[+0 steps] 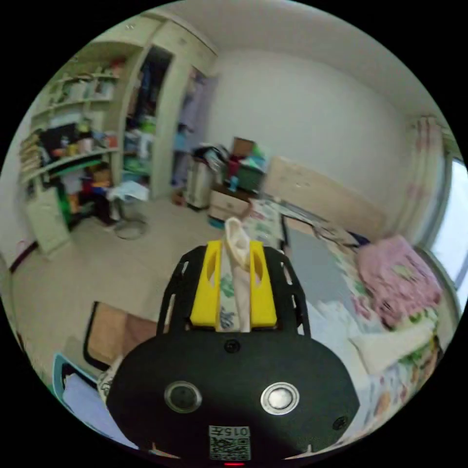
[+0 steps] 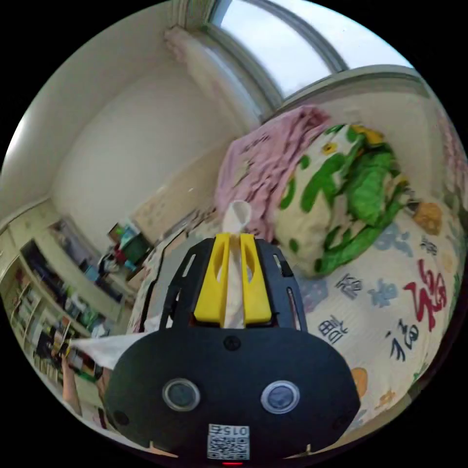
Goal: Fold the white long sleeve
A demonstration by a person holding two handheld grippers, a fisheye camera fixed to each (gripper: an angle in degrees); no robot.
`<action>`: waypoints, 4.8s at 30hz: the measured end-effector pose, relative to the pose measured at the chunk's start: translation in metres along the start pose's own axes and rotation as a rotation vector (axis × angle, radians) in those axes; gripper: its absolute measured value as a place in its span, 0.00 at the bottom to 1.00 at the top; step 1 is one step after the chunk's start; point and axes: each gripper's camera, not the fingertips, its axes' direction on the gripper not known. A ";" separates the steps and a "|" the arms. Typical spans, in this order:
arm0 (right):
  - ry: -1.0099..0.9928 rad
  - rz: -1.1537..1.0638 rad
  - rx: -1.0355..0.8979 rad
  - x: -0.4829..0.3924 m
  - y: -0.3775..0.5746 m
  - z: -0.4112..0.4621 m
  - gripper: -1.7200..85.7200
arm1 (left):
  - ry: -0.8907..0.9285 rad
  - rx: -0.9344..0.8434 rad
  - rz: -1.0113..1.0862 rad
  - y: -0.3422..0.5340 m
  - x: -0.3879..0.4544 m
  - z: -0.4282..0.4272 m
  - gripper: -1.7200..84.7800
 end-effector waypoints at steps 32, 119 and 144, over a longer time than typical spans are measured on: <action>0.099 -0.948 -0.797 -0.287 0.188 0.437 0.01 | 0.342 -0.631 0.738 0.137 0.406 0.305 0.02; 0.051 -0.473 -1.079 0.078 0.263 0.048 0.02 | 0.351 -0.845 -0.137 0.392 -0.051 -0.110 0.06; -0.262 -0.361 -0.024 0.072 0.190 -0.229 0.02 | 0.524 -0.878 0.646 0.339 0.018 -0.179 0.03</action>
